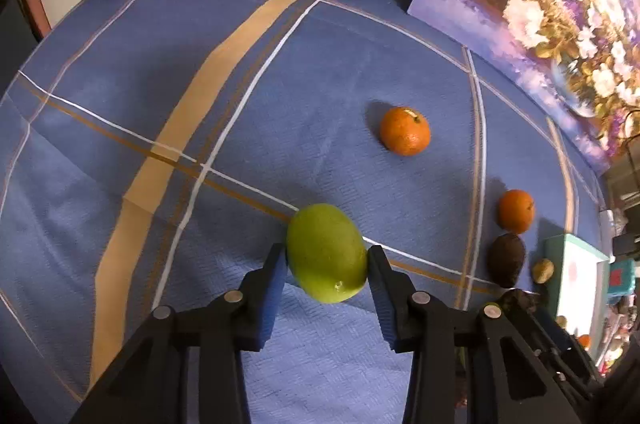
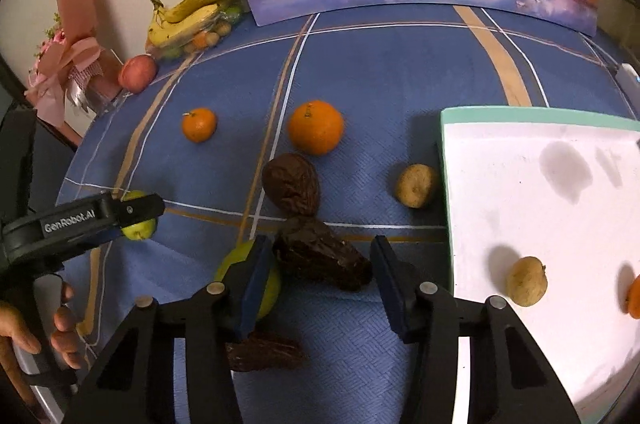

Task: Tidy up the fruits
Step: 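Grasp the green pear with the left tool while the right tool grasps a dark brown date, then carry the green pear into the tray and release while the right tool drops the date there, then grasp an orange with the right tool while the left tool grasps a mandarin, then carry the orange and mandarin over the white tray and open both tools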

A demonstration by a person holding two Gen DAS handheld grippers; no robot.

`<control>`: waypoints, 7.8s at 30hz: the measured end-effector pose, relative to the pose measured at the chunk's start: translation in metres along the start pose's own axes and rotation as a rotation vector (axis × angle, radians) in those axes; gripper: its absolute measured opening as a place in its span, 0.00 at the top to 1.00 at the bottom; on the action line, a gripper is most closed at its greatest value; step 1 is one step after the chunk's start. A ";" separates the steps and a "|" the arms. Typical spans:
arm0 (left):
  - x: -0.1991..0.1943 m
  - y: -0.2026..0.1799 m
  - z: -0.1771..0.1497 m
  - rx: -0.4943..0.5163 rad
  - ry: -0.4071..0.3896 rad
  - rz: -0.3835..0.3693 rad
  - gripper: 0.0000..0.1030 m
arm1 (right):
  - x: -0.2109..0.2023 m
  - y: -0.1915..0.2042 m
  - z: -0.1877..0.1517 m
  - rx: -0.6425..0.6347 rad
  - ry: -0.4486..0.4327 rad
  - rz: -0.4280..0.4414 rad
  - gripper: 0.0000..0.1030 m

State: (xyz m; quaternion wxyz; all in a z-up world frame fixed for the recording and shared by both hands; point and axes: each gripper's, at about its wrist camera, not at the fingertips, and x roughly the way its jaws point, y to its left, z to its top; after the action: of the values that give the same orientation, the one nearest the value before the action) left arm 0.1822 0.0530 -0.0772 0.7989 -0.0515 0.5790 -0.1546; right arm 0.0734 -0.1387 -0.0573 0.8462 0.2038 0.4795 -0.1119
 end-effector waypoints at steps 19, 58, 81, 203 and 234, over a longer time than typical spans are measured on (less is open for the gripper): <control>-0.015 -0.019 -0.007 0.023 -0.013 -0.021 0.58 | -0.003 -0.017 -0.003 0.019 0.017 0.018 0.69; -0.066 -0.171 -0.038 0.254 -0.076 -0.156 0.58 | -0.103 -0.129 0.009 0.184 -0.131 -0.201 0.68; -0.015 -0.292 -0.138 0.620 0.119 -0.095 0.58 | -0.107 -0.223 -0.023 0.338 -0.065 -0.302 0.68; 0.042 -0.053 0.076 0.044 -0.080 -0.016 0.63 | 0.047 0.008 0.070 -0.071 -0.007 0.023 0.62; -0.040 -0.250 0.009 0.427 -0.112 -0.214 0.63 | -0.084 -0.126 0.084 0.133 -0.116 -0.127 0.62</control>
State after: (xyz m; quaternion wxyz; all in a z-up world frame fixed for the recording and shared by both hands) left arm 0.1322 -0.1726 0.0280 0.8015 0.0489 0.4793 -0.3542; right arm 0.0464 -0.2896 0.0234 0.8484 0.2220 0.4330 -0.2084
